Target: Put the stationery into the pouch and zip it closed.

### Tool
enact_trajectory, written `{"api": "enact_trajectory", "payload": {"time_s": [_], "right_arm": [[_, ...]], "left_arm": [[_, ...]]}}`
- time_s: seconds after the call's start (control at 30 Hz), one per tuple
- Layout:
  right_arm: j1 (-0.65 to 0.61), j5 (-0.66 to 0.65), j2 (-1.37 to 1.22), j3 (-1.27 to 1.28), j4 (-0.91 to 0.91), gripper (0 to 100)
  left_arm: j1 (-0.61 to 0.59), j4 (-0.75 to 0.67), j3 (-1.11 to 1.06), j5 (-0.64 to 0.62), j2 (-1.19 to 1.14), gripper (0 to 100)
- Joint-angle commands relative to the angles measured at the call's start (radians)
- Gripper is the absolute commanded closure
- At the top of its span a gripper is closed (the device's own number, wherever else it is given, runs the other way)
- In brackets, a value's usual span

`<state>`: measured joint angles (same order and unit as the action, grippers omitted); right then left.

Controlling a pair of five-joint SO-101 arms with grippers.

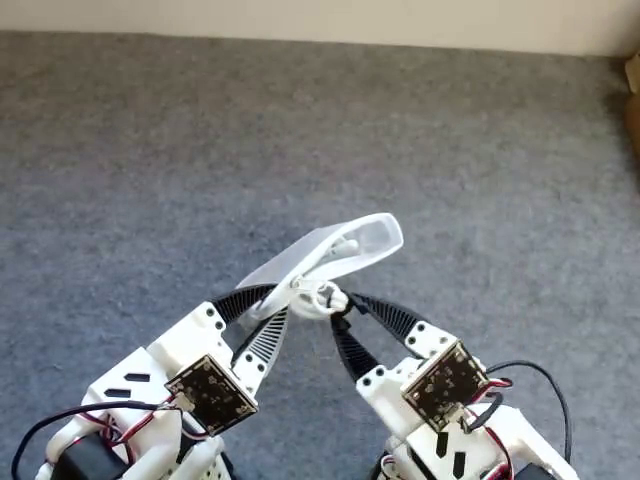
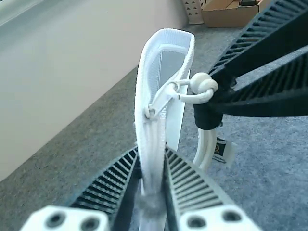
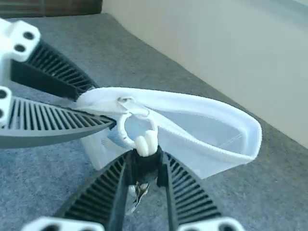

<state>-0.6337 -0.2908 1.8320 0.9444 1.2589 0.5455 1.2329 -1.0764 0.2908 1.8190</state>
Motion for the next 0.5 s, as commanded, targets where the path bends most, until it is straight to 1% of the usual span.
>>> {"api": "enact_trajectory", "payload": {"time_s": [0.0,0.1,0.27,0.43,0.47], "right_arm": [[0.070,-0.006,0.004,-0.054,-0.019,99.1],[0.133,0.031,0.004,-0.054,-0.050,99.1],[0.257,0.037,0.002,-0.051,-0.074,99.1],[0.283,0.040,0.002,-0.007,-0.085,99.1],[0.280,0.061,0.002,-0.008,-0.081,98.8]], "left_arm": [[-0.022,-0.014,0.021,-0.012,0.005,99],[-0.022,-0.014,0.021,-0.012,0.005,99],[-0.022,-0.014,0.021,-0.012,0.005,99],[-0.022,-0.014,0.019,-0.012,0.005,99],[-0.022,-0.014,0.019,-0.012,0.005,99]]}}
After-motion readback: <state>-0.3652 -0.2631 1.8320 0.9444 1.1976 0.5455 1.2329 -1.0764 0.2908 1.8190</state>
